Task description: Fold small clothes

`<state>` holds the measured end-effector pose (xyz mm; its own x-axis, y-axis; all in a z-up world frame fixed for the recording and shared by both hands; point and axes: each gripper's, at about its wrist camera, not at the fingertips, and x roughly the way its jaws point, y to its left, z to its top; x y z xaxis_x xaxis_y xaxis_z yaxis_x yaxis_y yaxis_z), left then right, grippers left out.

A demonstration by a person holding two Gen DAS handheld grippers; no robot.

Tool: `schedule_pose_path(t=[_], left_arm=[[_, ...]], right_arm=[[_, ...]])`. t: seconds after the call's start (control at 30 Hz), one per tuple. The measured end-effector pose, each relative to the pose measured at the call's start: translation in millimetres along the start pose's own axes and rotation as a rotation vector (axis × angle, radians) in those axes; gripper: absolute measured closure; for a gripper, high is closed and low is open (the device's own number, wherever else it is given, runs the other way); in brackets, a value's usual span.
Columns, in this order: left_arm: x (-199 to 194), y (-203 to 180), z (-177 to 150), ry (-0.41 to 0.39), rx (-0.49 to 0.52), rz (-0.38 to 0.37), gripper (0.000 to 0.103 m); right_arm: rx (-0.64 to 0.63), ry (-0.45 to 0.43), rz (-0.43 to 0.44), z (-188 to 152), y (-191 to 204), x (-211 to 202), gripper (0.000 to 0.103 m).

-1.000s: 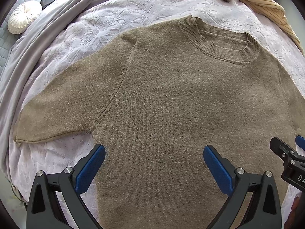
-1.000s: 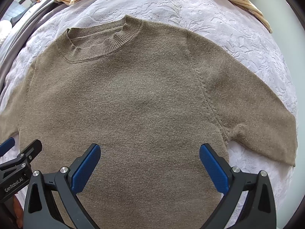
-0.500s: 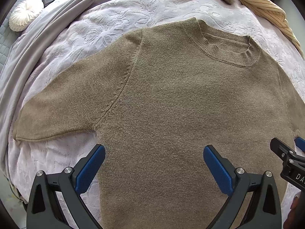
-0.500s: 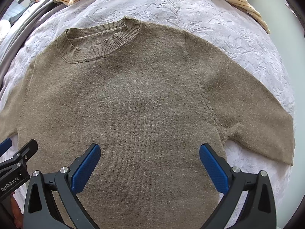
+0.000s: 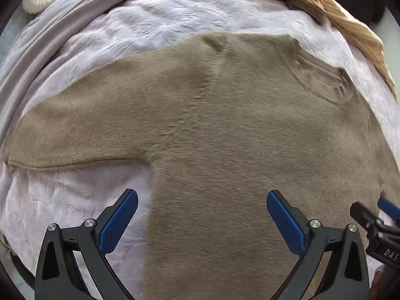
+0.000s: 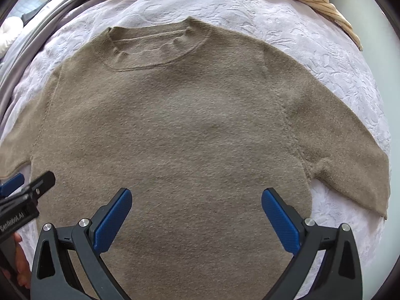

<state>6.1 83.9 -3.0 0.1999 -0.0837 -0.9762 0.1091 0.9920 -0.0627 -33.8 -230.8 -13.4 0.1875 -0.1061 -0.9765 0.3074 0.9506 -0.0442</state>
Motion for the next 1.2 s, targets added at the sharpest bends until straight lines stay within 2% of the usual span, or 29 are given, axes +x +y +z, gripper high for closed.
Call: schedule_pose_path(t=[0.1,0.17,0.23,0.33,0.43,0.53,0.57,0.6,0.63,0.67,0.7,0.73,0.8,0.9,1.03,1.2], left_arm=[[1,46,-3,-0.031,-0.086,-0.029,0.0],[3,80,-5,-0.058,-0.144,-0.005,0.0],[4,118,-8,-0.085,-0.211,0.055,0.0],[7,180,-9,-0.124,-0.357,0.104,0.0],[9,237,-10,-0.173,-0.513,0.105,0.0],[5,273,-9,-0.236,-0.613,0.104,0.001],[2,282,-8,-0.26,-0.636,0.127,0.013],[0,283,-5,-0.269,-0.648,0.135,0.038],[-1,291,-4,-0.272,-0.66,0.124,0.052],[0,300,-3,-0.27,-0.673,0.092,0.078],[2,301,-4,-0.272,-0.684,0.046,0.097],[0,307,-4,-0.296,-0.689,0.0,0.097],[-9,307,-2,-0.331,-0.675,0.014,0.097],[-32,287,2,-0.399,-0.594,0.038,0.097],[-78,218,18,-0.521,-0.381,0.046,0.097],[-115,103,49,-0.611,-0.092,-0.066,0.097]], right_arm=[[-0.023,0.006,0.018,-4,17,-1,0.0],[-0.036,0.014,0.033,-8,30,-1,0.0],[-0.055,0.021,0.046,-13,46,-2,0.0],[-0.082,0.027,0.065,-17,68,-4,0.0],[-0.11,0.032,0.072,-19,87,-6,0.0],[-0.13,0.036,0.077,-21,102,-7,0.0],[-0.137,0.037,0.078,-22,107,-7,0.0],[-0.142,0.037,0.078,-23,116,-7,0.0],[-0.147,0.037,0.079,-23,124,-8,0.0],[-0.149,0.037,0.08,-23,130,-9,0.0],[-0.151,0.038,0.084,-24,131,-10,0.0],[-0.152,0.037,0.089,-25,134,-11,0.0],[-0.153,0.032,0.098,-27,141,-13,0.0],[-0.15,0.015,0.122,-32,144,-20,0.0],[-0.132,-0.029,0.159,-33,119,-32,0.0],[-0.062,-0.048,0.183,-30,68,-32,0.0]])
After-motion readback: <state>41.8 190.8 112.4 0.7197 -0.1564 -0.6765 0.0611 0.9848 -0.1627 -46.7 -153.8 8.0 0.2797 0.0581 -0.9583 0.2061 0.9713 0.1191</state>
